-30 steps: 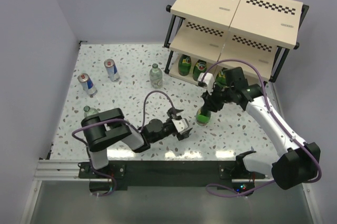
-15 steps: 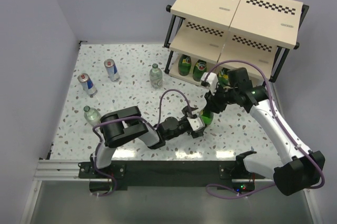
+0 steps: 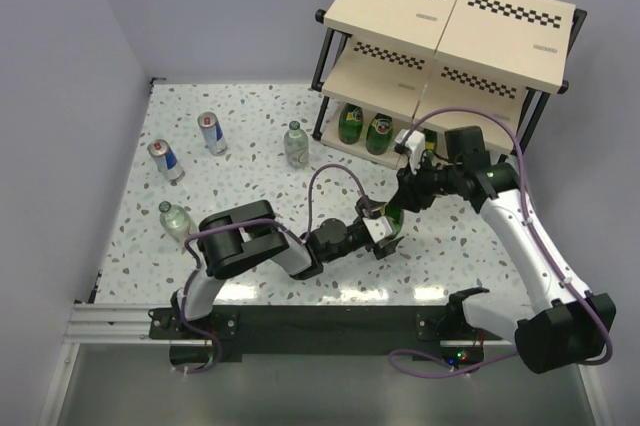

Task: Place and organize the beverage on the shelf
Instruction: Pick up the drink from the center of the board.

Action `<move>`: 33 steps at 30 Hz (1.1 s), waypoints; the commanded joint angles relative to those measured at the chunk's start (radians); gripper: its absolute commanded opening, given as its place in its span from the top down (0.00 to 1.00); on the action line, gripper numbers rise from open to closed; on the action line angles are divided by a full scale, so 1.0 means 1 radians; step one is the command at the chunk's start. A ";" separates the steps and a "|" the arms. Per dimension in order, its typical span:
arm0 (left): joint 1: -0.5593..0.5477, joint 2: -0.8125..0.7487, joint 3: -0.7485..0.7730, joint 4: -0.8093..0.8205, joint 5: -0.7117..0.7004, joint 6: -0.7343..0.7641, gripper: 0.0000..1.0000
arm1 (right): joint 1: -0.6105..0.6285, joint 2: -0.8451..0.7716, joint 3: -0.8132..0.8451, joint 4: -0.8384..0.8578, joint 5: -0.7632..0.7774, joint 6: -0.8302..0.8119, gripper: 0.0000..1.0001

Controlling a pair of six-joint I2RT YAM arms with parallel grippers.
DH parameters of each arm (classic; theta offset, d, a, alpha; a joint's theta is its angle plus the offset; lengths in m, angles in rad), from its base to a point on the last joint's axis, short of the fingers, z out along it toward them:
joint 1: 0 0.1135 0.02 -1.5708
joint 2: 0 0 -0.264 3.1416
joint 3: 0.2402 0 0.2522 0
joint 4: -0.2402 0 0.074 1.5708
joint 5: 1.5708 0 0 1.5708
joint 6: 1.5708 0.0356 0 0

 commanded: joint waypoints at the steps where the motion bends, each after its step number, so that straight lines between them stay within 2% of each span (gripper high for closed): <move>1: -0.003 0.019 0.047 0.464 -0.008 -0.027 0.00 | -0.035 -0.042 0.057 0.099 -0.137 0.050 1.00; 6: 0.001 0.023 0.064 0.481 -0.024 -0.029 0.03 | -0.062 -0.040 0.045 0.113 -0.161 0.063 1.00; 9: 0.003 0.019 0.064 0.479 -0.022 -0.030 0.10 | -0.067 -0.040 0.040 0.114 -0.153 0.066 1.00; 12: 0.004 0.013 0.064 0.481 -0.028 -0.035 0.29 | -0.070 -0.039 0.035 0.119 -0.147 0.066 1.00; 14: 0.006 0.011 0.064 0.481 -0.035 -0.035 0.37 | -0.070 -0.036 0.029 0.122 -0.150 0.067 1.00; 15: 0.004 0.013 0.067 0.481 -0.038 -0.032 0.46 | -0.072 -0.036 0.028 0.124 -0.153 0.070 1.00; 17: 0.006 0.013 0.068 0.484 -0.038 -0.030 0.57 | -0.073 -0.037 0.025 0.124 -0.157 0.073 1.00; 20: 0.010 0.011 0.065 0.489 -0.044 -0.036 1.00 | -0.082 -0.042 0.019 0.124 -0.157 0.072 1.00; 23: 0.021 0.007 0.047 0.509 -0.065 -0.067 1.00 | -0.090 -0.052 0.005 0.122 -0.123 0.063 1.00; 24: 0.024 0.002 0.041 0.510 -0.061 -0.090 1.00 | -0.093 -0.059 0.000 0.124 -0.111 0.061 0.87; 28: 0.052 -0.007 0.016 0.528 -0.035 -0.150 1.00 | -0.099 -0.079 -0.017 0.127 -0.095 0.055 0.61; 29: 0.053 -0.010 0.013 0.527 -0.030 -0.159 1.00 | -0.101 -0.082 -0.018 0.127 -0.094 0.055 0.51; 31: 0.059 -0.016 0.012 0.525 -0.021 -0.179 1.00 | -0.102 -0.080 -0.021 0.128 -0.085 0.055 0.50; 32: 0.062 -0.018 0.012 0.527 -0.016 -0.182 1.00 | -0.104 -0.080 -0.021 0.128 -0.078 0.055 0.58; 33: 0.065 -0.021 0.013 0.525 -0.013 -0.182 1.00 | -0.104 -0.077 -0.023 0.131 -0.074 0.056 0.71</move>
